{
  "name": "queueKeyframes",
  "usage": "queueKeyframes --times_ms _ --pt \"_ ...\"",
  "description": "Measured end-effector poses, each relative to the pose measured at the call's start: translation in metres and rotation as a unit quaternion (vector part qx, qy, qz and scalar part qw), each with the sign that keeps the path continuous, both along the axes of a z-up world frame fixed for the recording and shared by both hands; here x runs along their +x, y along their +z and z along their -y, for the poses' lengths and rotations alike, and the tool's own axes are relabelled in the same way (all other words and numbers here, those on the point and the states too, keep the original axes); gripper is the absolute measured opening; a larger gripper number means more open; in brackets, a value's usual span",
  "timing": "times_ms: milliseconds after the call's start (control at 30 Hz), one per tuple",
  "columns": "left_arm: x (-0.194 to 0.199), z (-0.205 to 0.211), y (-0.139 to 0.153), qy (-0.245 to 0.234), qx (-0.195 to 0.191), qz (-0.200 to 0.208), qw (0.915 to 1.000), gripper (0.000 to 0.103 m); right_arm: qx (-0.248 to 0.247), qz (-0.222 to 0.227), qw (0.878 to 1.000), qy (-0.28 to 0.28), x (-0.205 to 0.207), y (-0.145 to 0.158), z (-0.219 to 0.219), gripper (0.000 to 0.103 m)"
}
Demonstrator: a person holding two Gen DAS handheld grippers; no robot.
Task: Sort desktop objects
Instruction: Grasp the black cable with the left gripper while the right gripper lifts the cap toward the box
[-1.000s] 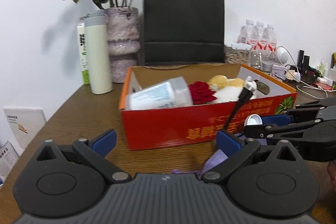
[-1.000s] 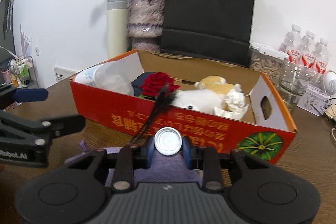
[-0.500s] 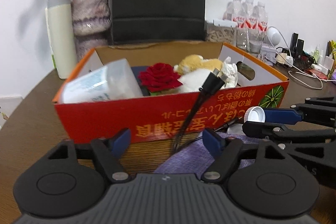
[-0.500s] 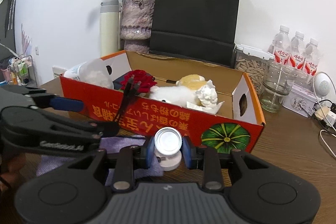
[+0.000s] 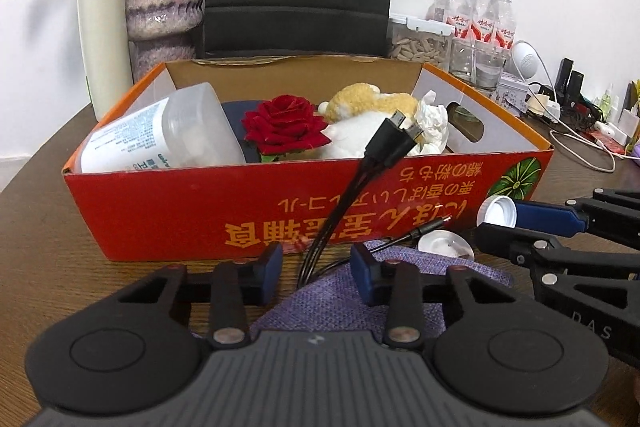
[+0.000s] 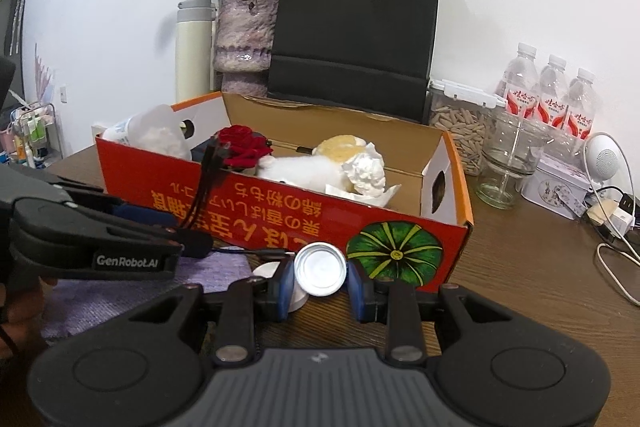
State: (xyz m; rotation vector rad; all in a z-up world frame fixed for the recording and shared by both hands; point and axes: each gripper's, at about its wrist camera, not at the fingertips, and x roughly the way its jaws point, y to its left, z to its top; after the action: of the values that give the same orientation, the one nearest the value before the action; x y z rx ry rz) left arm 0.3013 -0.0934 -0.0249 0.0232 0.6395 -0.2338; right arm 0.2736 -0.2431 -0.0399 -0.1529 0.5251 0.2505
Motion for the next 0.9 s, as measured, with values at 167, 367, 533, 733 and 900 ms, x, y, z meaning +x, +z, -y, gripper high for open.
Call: queueKeyframes --times_ms 167,367,533,733,900 --pt "0.003 -0.001 -0.001 0.001 -0.01 -0.008 0.9999 0.025 0.001 0.0 1.0 0.0 0.0 0.0 0.001 0.028" --pt "0.003 -0.001 -0.002 0.001 -0.013 -0.012 0.9998 0.016 0.001 0.0 1.0 0.002 0.0 -0.001 0.0 0.028" --pt "0.002 -0.003 -0.002 0.003 -0.014 -0.01 0.9998 0.009 -0.001 0.004 1.0 0.003 -0.002 -0.001 -0.002 0.027" --pt "-0.009 -0.005 0.004 0.0 -0.01 0.014 0.9998 0.003 0.001 0.012 1.0 0.004 -0.004 0.0 -0.002 0.028" --pt "-0.027 -0.008 0.016 0.005 -0.011 0.057 0.9983 0.003 0.002 0.025 1.0 0.008 -0.009 0.003 -0.005 0.028"
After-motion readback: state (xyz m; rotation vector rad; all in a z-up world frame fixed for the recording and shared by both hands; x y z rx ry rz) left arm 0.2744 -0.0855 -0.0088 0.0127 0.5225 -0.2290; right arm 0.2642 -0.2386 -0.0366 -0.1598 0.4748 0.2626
